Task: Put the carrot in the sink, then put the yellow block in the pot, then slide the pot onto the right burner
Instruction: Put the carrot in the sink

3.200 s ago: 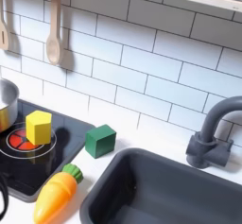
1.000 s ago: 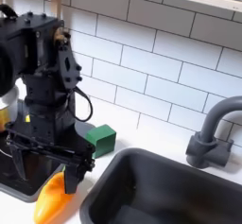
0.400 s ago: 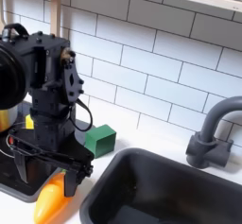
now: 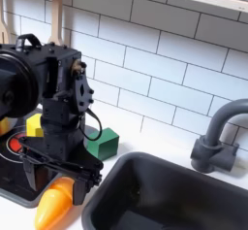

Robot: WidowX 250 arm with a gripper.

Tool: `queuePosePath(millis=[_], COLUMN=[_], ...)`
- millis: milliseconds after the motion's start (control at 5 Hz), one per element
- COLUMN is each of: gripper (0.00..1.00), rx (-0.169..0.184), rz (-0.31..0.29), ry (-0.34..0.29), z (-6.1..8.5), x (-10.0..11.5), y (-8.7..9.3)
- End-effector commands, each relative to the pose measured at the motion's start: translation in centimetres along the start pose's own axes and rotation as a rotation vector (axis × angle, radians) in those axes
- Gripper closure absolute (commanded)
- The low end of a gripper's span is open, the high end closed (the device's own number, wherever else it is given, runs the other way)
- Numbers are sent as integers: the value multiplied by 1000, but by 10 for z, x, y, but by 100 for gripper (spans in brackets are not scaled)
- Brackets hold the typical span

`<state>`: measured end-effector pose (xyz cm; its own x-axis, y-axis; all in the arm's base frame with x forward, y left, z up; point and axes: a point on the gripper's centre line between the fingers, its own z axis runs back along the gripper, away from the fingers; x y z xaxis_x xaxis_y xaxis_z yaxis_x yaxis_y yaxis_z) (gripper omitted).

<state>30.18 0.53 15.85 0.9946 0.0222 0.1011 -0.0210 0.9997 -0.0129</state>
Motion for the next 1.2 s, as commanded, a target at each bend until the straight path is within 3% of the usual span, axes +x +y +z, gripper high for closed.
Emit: queuePosePath(millis=[0,200,400,600,800,1000], gripper=[0,0,100,100,100,100], rx=[8,6,-10,-5,-29,-62], rz=[-3,-1,9,-27,-57,-130], ry=[17,31,20,-12,-28,-19], z=[-18,-27,-29,-20,-12,-16], x=[-2,-5,-3,3,2,4], y=[1,3,1,-4,-14,-37])
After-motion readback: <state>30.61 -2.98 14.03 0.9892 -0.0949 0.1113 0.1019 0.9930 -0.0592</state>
